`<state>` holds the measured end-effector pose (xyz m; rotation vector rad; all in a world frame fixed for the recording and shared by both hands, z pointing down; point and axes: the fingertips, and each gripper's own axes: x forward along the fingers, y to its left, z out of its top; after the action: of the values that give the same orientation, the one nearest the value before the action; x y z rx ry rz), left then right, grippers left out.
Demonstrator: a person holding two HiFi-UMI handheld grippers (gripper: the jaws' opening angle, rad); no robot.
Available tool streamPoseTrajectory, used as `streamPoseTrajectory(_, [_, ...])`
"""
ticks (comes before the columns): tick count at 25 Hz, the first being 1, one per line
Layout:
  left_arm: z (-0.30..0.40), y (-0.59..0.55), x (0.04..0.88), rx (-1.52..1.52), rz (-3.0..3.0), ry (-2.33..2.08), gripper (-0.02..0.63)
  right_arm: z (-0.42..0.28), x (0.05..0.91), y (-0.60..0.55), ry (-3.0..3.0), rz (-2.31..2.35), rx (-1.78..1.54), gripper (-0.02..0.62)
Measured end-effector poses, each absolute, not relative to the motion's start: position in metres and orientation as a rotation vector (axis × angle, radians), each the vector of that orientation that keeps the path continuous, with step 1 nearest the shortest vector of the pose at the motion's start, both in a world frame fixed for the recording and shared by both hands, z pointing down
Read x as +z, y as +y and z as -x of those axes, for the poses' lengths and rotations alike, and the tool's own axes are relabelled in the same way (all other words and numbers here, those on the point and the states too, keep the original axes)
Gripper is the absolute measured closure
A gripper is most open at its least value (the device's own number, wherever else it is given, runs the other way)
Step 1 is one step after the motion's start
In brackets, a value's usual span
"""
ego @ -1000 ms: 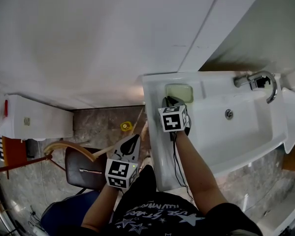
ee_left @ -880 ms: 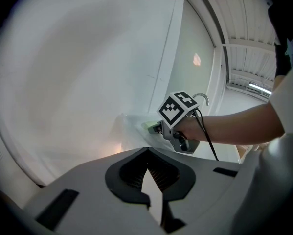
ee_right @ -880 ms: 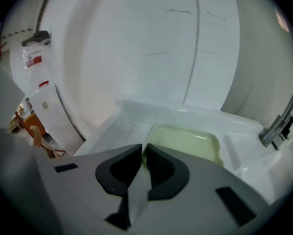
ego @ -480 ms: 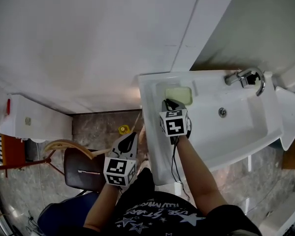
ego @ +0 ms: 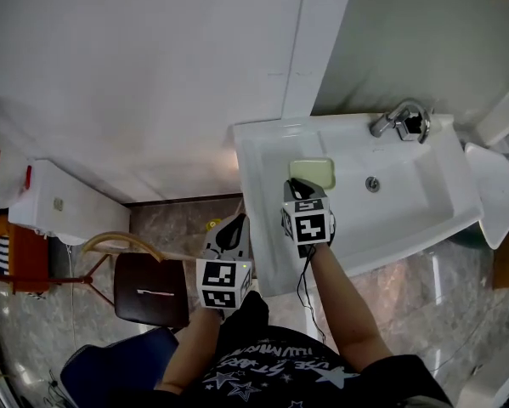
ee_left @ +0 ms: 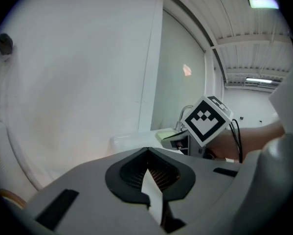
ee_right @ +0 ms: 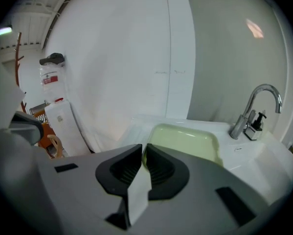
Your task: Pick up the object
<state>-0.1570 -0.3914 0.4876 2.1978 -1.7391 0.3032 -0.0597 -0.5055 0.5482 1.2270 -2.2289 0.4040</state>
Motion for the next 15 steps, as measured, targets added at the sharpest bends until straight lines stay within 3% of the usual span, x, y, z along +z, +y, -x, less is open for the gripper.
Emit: streamPoseTrajectory(15, [0.120, -0.336, 0.419, 0.191, -2.262, -1.838, 0.589, -0.010, 0.505, -0.383, -2.311, -1.256, 0.405, 0.554])
